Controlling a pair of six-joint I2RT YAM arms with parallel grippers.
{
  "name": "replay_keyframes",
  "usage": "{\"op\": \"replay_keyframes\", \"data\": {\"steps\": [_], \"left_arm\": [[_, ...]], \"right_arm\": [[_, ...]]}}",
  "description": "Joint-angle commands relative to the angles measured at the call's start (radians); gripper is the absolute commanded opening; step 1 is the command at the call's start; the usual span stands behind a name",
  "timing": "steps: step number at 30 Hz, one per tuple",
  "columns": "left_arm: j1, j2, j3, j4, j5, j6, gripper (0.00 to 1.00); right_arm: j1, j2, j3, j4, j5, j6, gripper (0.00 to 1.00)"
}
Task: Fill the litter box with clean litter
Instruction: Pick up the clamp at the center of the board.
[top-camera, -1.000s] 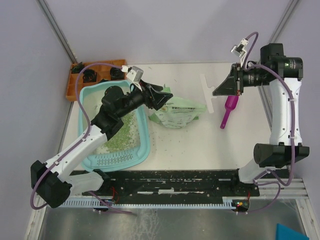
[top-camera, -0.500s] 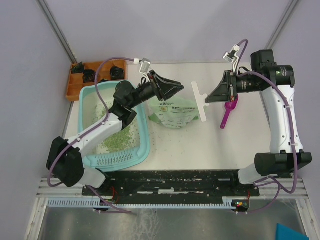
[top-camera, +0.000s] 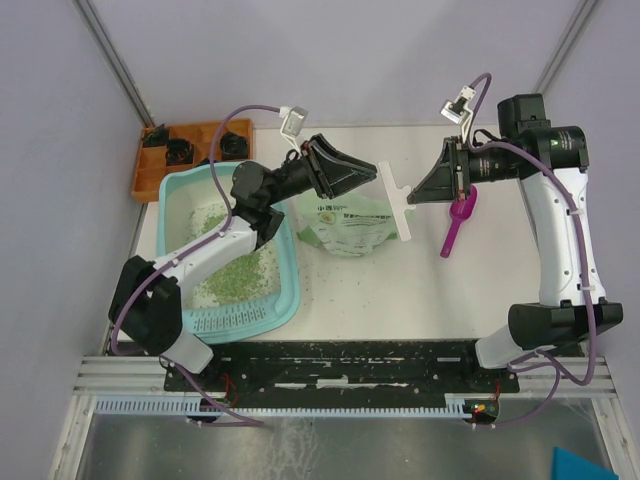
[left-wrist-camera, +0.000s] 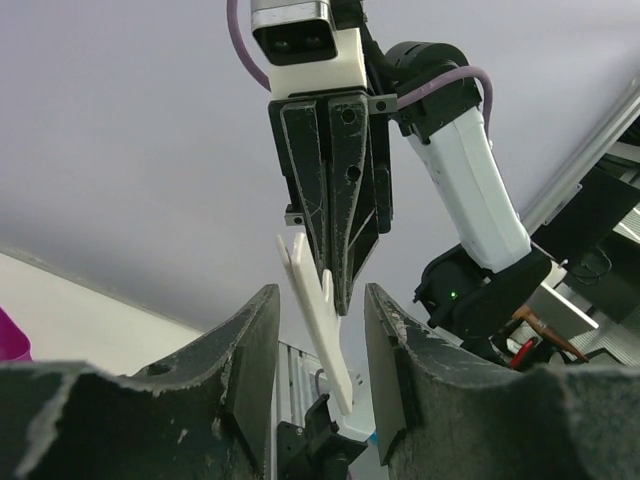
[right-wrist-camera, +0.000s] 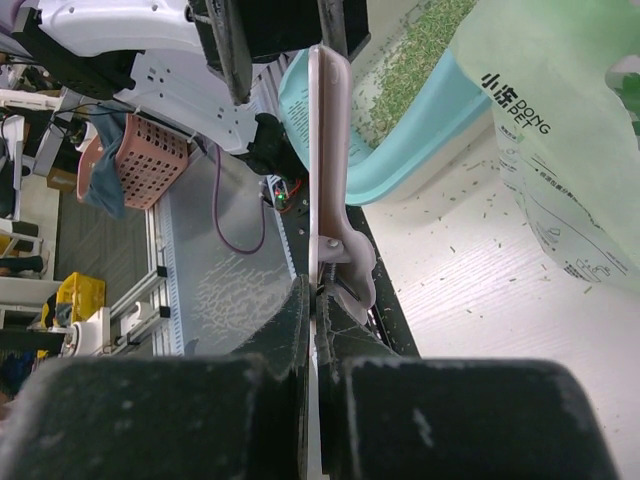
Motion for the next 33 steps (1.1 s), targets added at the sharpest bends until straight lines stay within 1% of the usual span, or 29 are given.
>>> {"op": "replay_keyframes", "data": {"steps": [1, 11, 16, 22, 26, 33], "left_arm": [[-0.006, -0.017, 0.029, 0.06, 0.031, -0.056, 0.46], [-0.027, 0.035, 0.051, 0.058, 0.005, -0.06, 0.45], [-0.028, 0.044, 0.056, 0.033, -0.005, -0.046, 0.47], [-0.028, 0.055, 0.061, 0.025, -0.014, -0.042, 0.46], [-0.029, 0.063, 0.068, 0.026, -0.019, -0.041, 0.4], [-0.03, 0.069, 0.073, 0.033, -0.016, -0.04, 0.23]], "right_arm": [[0.008, 0.013, 0.048, 0.001, -0.004, -0.019, 0.02], [0.018, 0.011, 0.048, 0.002, -0.008, -0.02, 0.02], [0.02, 0.002, 0.047, 0.002, -0.002, -0.019, 0.02], [0.02, -0.006, 0.036, 0.004, 0.004, -0.02, 0.02], [0.021, -0.003, 0.029, 0.006, 0.006, -0.019, 0.02], [0.021, 0.0, 0.03, 0.007, 0.009, -0.018, 0.02]]}}
